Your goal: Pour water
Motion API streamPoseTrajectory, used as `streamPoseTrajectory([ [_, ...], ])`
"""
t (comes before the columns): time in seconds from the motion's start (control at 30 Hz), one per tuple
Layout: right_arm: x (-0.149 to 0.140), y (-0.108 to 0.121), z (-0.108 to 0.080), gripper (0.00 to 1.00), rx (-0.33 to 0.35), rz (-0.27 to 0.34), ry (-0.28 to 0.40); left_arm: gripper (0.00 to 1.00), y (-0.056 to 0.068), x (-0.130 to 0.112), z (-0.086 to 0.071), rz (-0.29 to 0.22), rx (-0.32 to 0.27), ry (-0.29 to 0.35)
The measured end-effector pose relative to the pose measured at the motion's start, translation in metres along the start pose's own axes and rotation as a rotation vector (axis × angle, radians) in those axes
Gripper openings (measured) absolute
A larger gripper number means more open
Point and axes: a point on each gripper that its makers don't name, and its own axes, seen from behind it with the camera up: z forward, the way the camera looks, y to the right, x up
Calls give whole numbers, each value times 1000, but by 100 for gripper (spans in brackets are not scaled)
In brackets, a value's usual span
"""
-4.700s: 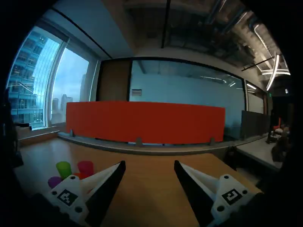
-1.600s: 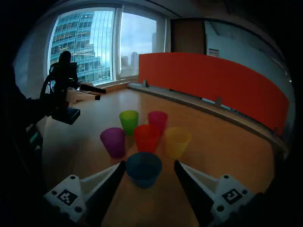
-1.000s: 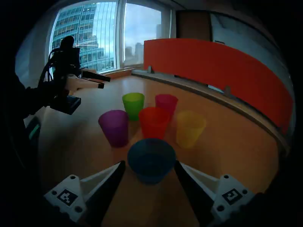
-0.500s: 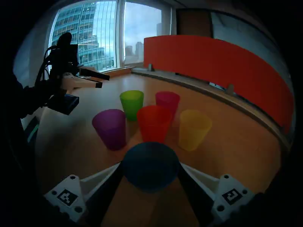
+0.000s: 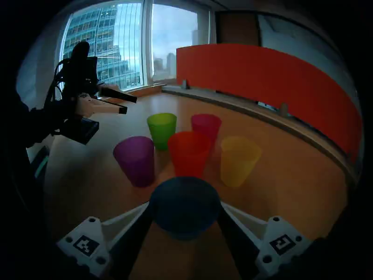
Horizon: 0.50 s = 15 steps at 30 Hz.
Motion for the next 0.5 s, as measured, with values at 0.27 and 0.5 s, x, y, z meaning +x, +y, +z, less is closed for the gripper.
streamPoseTrajectory([
  [0.27,21,12,-16,91,-39,-10,59,99,3,-9,8,15,-11,-39],
  [0.5,52,21,-38,91,-74,-16,132,99,5,-15,19,10,-20,-75],
])
